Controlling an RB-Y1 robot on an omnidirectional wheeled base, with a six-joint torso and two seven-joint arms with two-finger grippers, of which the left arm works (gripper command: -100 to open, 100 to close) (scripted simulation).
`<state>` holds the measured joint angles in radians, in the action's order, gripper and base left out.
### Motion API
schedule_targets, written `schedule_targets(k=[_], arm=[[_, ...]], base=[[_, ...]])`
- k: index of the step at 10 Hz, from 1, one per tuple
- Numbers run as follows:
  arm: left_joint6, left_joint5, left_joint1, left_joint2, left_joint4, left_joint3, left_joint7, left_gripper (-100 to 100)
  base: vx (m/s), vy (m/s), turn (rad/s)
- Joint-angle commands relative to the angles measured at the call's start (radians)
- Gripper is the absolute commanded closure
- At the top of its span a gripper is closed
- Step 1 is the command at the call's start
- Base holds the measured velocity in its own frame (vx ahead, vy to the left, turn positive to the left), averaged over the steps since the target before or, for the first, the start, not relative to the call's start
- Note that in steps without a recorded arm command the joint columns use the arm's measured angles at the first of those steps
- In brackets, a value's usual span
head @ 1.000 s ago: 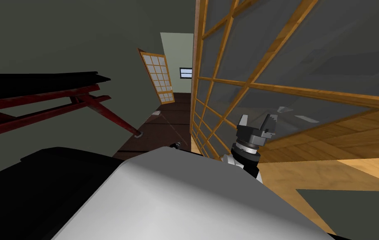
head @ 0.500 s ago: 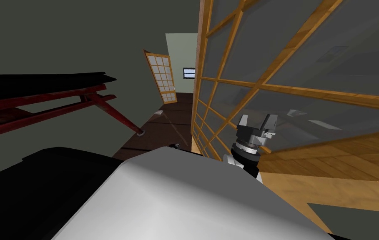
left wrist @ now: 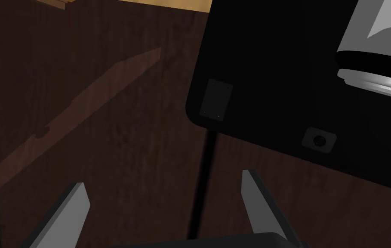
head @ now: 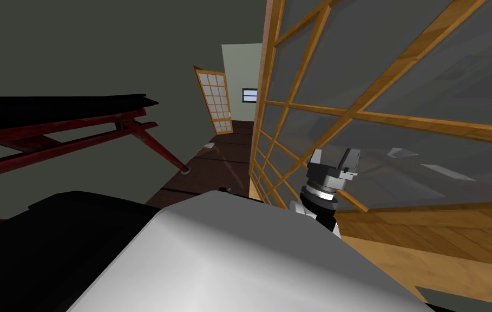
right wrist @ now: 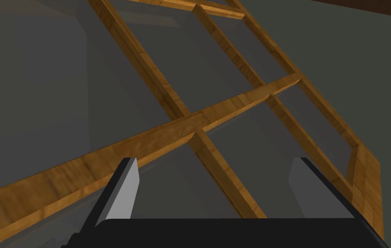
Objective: Push the door open
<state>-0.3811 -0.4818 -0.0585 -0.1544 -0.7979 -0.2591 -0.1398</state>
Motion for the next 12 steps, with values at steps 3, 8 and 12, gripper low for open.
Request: schedule_targets(k=[3,8,12], arm=[[-0.08,-0.05,-0.005,-0.009,-0.004,0.008,-0.092,-100],[-0.189,-0.118,-0.009,-0.02,-0.004,0.02,-0.217,-100],[-0.293,-0.187,-0.013,-0.031,-0.005,0.032,-0.327,-100]], base=[[0.043,-0.032,0.112],[0.042,-0.026,0.093],[0.047,-0.045,0.139]])
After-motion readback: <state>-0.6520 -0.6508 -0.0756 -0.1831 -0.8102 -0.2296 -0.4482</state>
